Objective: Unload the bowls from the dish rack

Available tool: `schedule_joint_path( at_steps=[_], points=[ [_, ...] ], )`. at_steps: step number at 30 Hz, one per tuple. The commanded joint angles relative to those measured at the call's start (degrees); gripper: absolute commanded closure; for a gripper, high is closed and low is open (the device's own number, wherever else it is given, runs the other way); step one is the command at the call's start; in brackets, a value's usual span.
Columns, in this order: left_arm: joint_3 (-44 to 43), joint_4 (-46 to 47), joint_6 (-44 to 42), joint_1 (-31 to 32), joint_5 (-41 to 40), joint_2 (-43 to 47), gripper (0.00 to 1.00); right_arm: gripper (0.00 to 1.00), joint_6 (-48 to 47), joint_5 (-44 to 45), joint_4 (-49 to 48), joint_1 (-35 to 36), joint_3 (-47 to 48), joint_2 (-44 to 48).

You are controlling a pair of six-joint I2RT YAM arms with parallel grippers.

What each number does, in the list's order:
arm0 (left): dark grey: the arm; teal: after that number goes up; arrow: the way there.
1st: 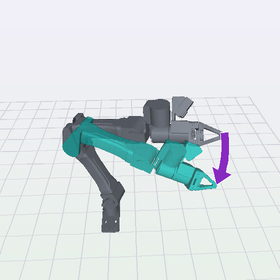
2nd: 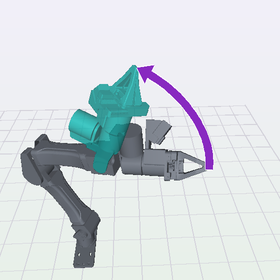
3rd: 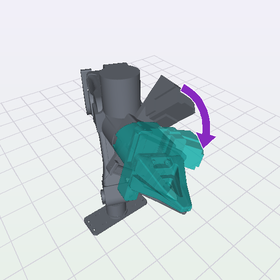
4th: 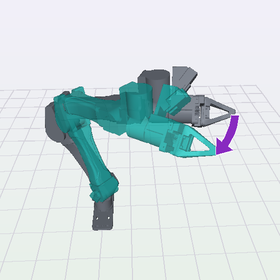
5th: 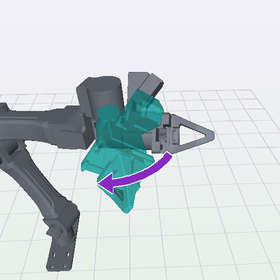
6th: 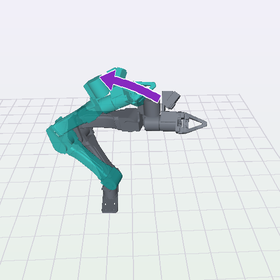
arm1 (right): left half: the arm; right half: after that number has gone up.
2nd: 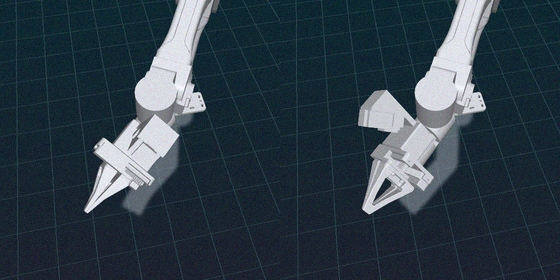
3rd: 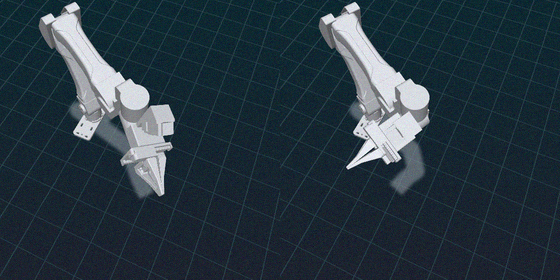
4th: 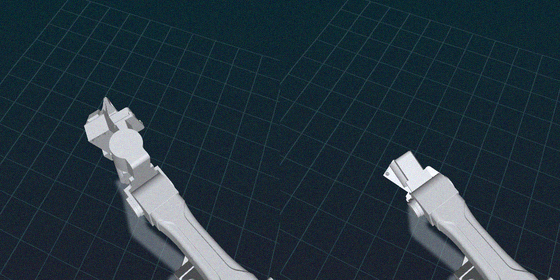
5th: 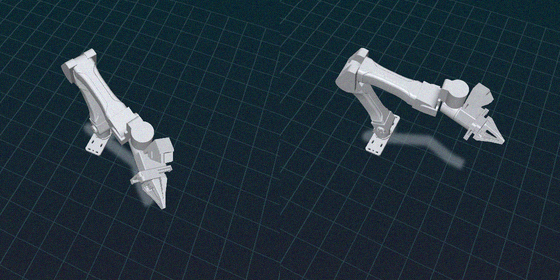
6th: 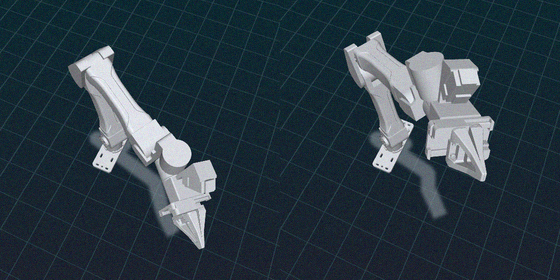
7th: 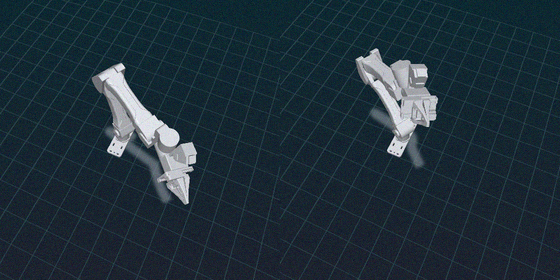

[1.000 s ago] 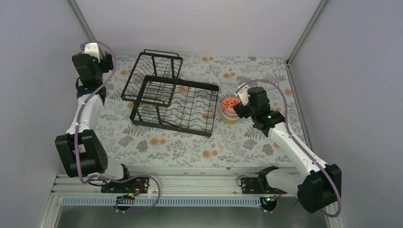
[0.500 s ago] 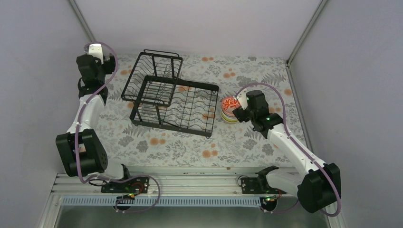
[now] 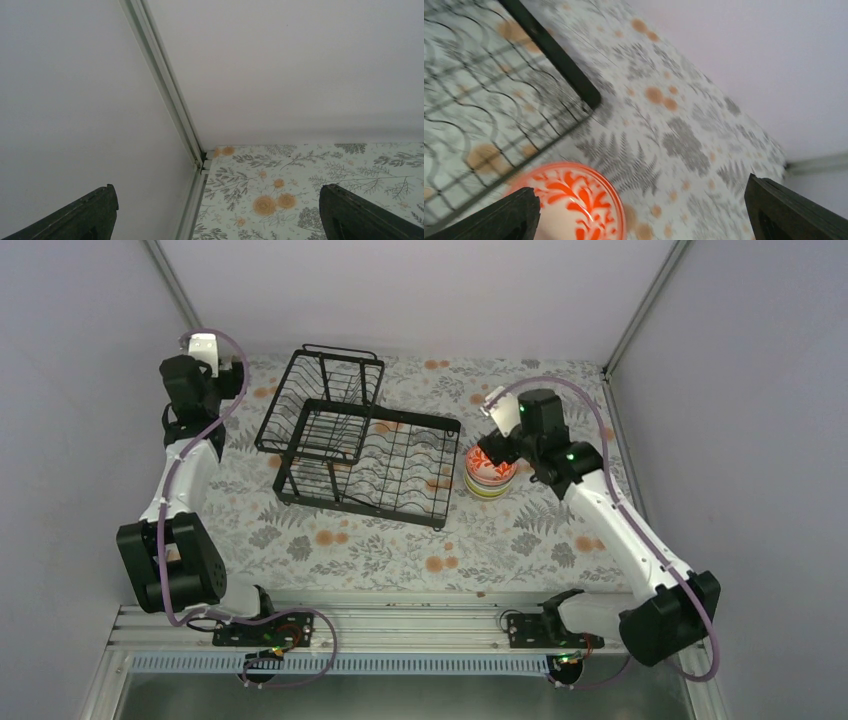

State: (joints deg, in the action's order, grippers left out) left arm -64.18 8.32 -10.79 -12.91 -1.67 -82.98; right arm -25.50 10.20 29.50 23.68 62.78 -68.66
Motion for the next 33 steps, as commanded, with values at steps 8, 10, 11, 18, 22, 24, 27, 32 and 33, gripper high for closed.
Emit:
schedule_joint_path(
  at_steps=[8, 10, 11, 18, 22, 24, 27, 32, 33],
  points=[
    [-6.22, -6.16, -1.85, -2.62, 4.23, -1.88, 0.00, 0.15, -9.33, -23.91, 30.62, 10.17, 25.01, -18.05],
    [-5.60, -5.65, -1.88, -2.65, 4.51, -1.90, 0.00, 0.21, -9.96, -24.01, 32.60, 11.84, 25.88, -21.02],
    [-5.24, -5.34, -1.95, -2.65, 4.80, -1.82, 0.00, 0.25, -10.13, -23.89, 33.12, 12.67, 25.97, -22.27],
    [-4.67, -5.12, -1.72, -2.65, 5.46, -1.40, 0.00, 0.33, -10.18, -28.39, 33.78, 18.09, 24.61, -26.16],
    [-3.77, -4.78, -1.76, -2.65, 5.28, -1.28, 0.00, 0.31, -9.95, -30.05, 31.71, 21.05, 21.38, -28.06],
    [-3.13, -4.21, -1.86, -2.73, 5.03, -1.11, 0.00, 0.31, -9.77, -29.58, 30.22, 22.52, 18.98, -28.70],
    [-2.81, -4.03, -1.73, -2.73, 4.57, -1.04, 0.00, 0.33, -8.97, -27.95, 26.99, 24.51, 16.49, -29.57],
    [-2.23, -3.44, -1.62, -2.74, 3.95, -0.65, 0.00, 0.42, -7.22, -21.92, 17.29, 27.19, 10.88, -29.08],
    [-2.06, -3.44, -1.61, -2.73, 3.99, -0.73, 0.00, 0.44, -7.06, -21.77, 16.06, 27.28, 10.27, -28.90]
  ],
)
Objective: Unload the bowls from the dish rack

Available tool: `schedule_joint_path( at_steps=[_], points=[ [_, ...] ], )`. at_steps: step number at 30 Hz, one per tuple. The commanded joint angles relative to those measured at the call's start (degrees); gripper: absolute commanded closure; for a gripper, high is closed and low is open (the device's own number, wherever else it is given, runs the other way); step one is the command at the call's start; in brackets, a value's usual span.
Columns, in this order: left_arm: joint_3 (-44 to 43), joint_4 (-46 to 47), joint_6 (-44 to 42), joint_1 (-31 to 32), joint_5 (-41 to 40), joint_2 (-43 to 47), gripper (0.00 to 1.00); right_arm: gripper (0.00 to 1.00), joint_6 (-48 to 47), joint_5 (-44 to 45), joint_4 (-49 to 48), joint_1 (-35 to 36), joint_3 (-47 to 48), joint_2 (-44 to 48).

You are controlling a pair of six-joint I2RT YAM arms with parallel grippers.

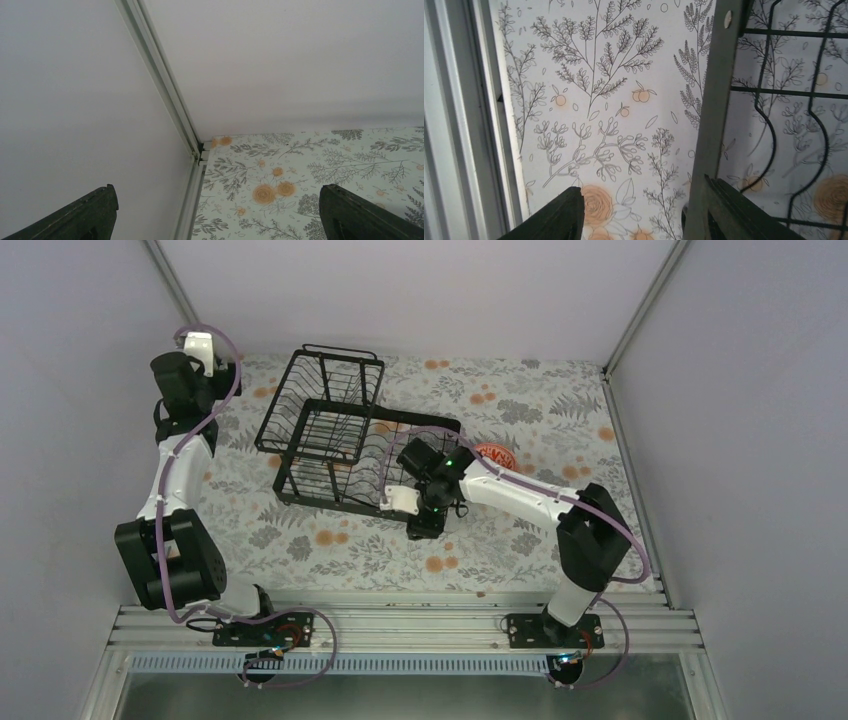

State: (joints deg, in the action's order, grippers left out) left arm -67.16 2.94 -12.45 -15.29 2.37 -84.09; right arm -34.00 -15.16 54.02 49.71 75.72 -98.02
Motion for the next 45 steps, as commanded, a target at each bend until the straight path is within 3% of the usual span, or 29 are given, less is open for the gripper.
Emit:
schedule_joint_path(
  at_steps=[1, 13, 21, 24, 36, 45],
  points=[
    [0.89, 1.92, 0.10, -0.35, -0.07, 0.36, 0.00, 0.46, 1.45, 3.42, -9.01, 1.31, -2.89, 0.30],
    [1.67, 2.22, 0.14, -0.43, 0.39, 0.68, 0.00, 0.56, 1.10, 8.51, -12.72, 1.56, -3.64, -3.13],
    [1.81, 2.13, 0.34, -0.44, 1.14, 0.72, 0.00, 0.89, 2.02, 14.09, -14.33, 1.48, -1.86, -6.34],
    [1.97, 2.16, 0.48, -0.44, 1.32, 0.61, 0.00, 0.96, 2.20, 16.02, -15.65, 1.05, -0.96, -7.07],
    [2.04, 1.90, 0.67, -0.44, 1.76, 0.66, 0.00, 0.96, 3.52, 18.08, -17.52, -5.18, 10.76, -12.45],
    [2.24, 2.01, 0.67, -0.44, 2.01, 0.67, 0.00, 0.96, -1.38, 20.53, -21.08, -10.16, 17.04, -18.99]
  ],
)
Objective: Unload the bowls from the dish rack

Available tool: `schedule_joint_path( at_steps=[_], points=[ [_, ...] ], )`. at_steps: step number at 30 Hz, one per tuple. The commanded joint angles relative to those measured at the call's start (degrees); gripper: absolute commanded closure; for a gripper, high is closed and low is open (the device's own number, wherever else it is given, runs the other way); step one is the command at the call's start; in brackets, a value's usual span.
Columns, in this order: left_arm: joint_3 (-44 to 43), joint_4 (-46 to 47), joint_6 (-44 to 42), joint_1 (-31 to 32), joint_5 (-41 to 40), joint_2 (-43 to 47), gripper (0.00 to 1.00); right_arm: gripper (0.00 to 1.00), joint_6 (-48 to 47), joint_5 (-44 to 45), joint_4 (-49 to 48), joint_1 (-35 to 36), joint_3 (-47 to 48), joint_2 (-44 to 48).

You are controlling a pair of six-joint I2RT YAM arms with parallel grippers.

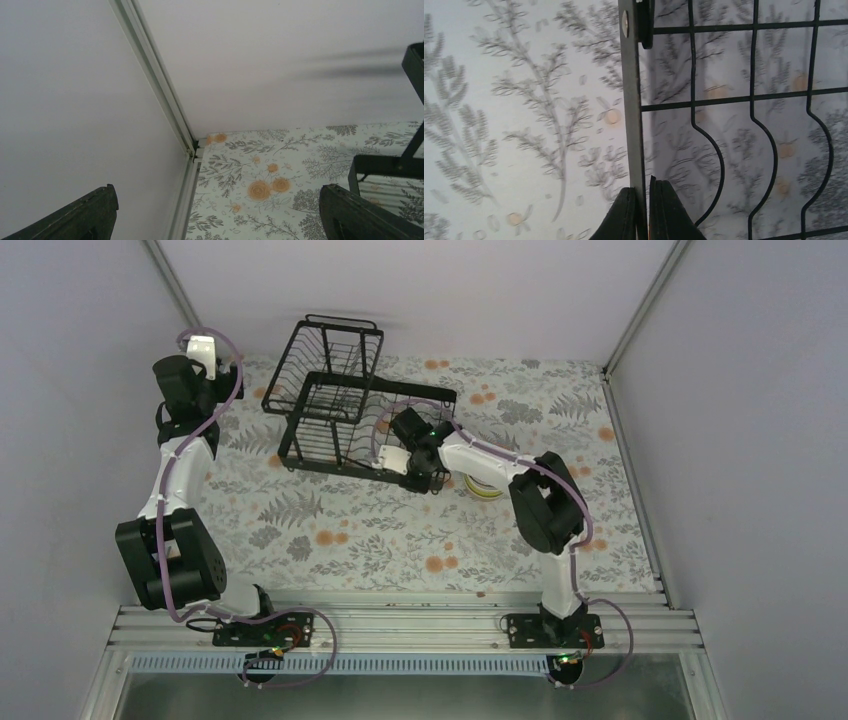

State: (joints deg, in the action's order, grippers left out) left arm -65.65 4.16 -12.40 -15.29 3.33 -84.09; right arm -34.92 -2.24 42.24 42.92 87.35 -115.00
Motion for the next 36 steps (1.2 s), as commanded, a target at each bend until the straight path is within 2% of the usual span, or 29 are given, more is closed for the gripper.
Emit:
schedule_joint_path(
  at_steps=[1, 8, 12, 19, 20, 24, 25, 29, 36],
  points=[
    [0.71, 0.76, 0.65, -0.44, 1.19, 0.62, 0.00, 0.96, -1.09, 7.68, -9.93, -4.02, 6.28, -2.67],
    [0.80, 0.95, 0.88, -0.42, 1.58, 0.47, 0.00, 0.96, -10.31, 7.46, -7.89, -8.26, 15.87, -9.29],
    [0.91, 1.21, 0.80, -0.44, 1.33, 0.14, 0.00, 0.96, -15.94, 2.49, -1.57, -10.62, 22.47, -12.38],
    [0.83, 1.16, 0.97, -0.44, 1.47, -0.19, 0.00, 0.95, -22.26, 5.02, 0.21, -11.19, 22.50, -12.28],
    [0.79, 1.12, 0.98, -0.44, 1.57, -0.23, 0.00, 0.89, -22.59, 6.18, -0.27, -11.31, 21.92, -11.98],
    [0.95, 1.22, 1.02, -0.44, 1.59, 0.03, 0.00, 0.46, -22.26, 12.12, -5.15, -11.99, 19.38, -11.08],
    [0.88, 1.20, 1.06, -0.42, 1.67, 0.08, 0.00, 0.39, -22.00, 14.24, -6.87, -12.11, 19.14, -11.48],
    [0.90, 0.96, 1.24, -0.44, 2.17, 0.43, 0.00, 0.33, -21.25, 17.04, -8.91, -13.13, 19.60, -12.99],
    [1.06, 0.86, 1.15, -0.49, 2.35, 0.61, 0.00, 0.30, -19.66, 17.02, -12.80, -13.64, 18.63, -12.43]
  ],
)
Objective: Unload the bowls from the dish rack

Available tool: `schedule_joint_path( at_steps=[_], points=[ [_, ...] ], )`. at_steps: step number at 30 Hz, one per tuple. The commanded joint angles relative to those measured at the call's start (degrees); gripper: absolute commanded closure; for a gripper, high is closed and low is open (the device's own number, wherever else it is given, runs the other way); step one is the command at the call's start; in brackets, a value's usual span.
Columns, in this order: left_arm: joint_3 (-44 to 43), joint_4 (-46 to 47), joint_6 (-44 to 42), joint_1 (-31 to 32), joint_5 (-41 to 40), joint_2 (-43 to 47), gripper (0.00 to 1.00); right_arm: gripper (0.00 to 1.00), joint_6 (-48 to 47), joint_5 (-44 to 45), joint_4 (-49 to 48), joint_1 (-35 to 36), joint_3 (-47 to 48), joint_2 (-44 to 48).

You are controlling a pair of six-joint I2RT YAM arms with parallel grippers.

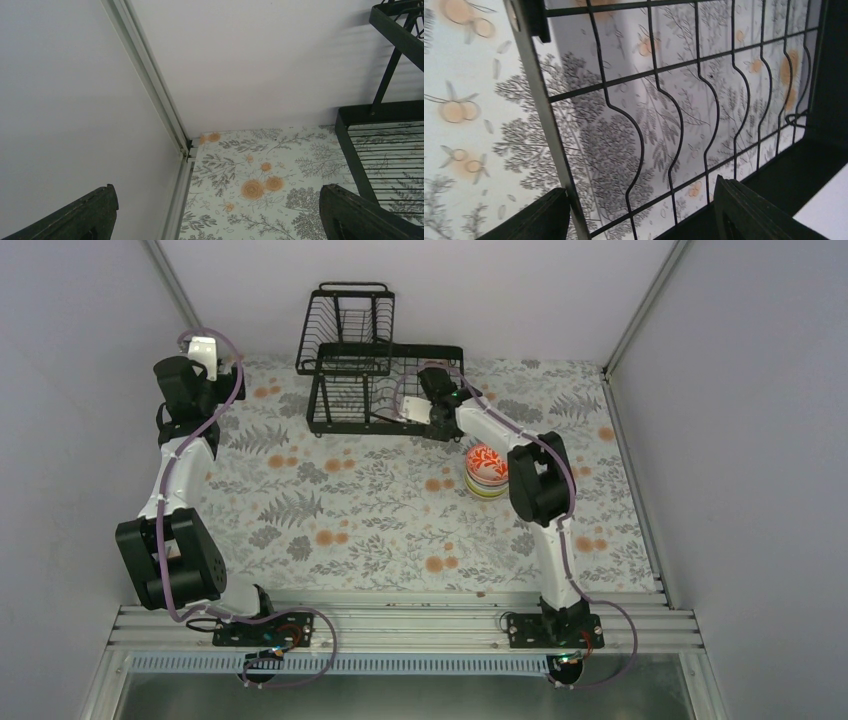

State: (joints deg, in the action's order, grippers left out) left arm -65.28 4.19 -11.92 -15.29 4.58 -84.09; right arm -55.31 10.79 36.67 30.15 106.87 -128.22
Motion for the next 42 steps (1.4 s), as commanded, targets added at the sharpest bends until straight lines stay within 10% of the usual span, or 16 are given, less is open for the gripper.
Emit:
schedule_joint_path(
  at_steps=[1, 10, 15, 31, 42],
  points=[
    [0.73, 0.83, 0.67, -0.49, 1.21, 0.62, 0.00, 0.30, 0.77, 4.17, -7.46, -0.99, -1.06, 0.94],
    [0.64, 0.47, 0.15, -0.53, 3.84, 1.33, 0.00, 0.21, 6.37, -9.44, 1.79, -0.81, -2.11, 11.17],
    [-0.24, -0.80, 0.07, -0.53, 8.28, 1.54, 0.00, 0.00, 14.19, -10.36, -1.72, -0.75, -10.07, 22.98],
    [-1.11, -2.74, -0.44, -0.66, 13.18, 0.24, 0.00, 0.00, 27.70, -3.82, -19.41, -6.32, -41.91, 59.15],
    [-2.52, -3.68, 0.24, -0.79, 11.21, -0.44, 0.00, 0.00, 31.38, -7.27, -21.29, -10.96, -44.56, 64.73]
  ],
)
